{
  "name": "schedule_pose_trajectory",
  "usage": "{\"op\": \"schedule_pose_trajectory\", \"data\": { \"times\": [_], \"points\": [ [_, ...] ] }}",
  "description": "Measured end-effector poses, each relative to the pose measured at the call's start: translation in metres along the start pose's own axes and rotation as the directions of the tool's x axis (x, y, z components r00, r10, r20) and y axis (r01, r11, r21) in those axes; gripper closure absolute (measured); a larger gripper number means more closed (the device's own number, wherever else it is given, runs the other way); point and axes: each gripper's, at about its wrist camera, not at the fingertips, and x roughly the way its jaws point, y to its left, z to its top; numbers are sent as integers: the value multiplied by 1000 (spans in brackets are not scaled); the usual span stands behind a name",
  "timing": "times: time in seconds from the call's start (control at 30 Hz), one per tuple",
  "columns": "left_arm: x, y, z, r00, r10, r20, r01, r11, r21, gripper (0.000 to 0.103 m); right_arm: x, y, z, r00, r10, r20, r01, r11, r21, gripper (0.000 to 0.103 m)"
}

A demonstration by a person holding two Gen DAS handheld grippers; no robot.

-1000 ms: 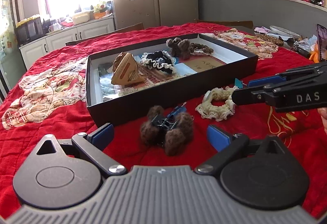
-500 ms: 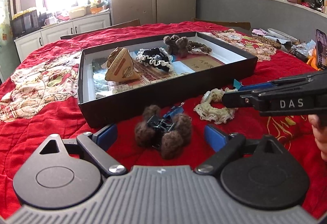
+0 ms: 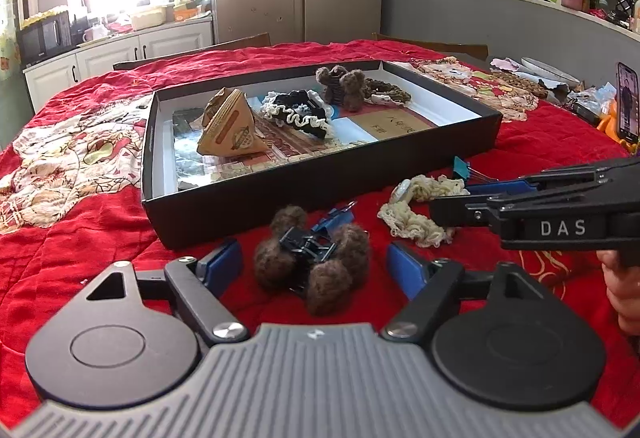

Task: Organize objects
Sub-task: 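Close the left tool on the brown pompom clip while the right grasps the cream lace scrunchie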

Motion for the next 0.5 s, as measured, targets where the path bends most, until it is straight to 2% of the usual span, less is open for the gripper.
{"op": "schedule_pose_trajectory", "data": {
  "times": [0.13,0.37,0.5],
  "points": [
    [1,0,0,1000,-2,-8,2,1000,-3,26,0,3,-1,1000,-8,4,9,1000,-18,69],
    [2,0,0,1000,8,-14,-8,1000,-8,41,-2,6,-4,1000,-2,10,3,999,-43,81],
    [2,0,0,1000,13,-13,-13,1000,-5,45,-2,7,-4,1000,1,11,0,999,-52,84]
  ]
}}
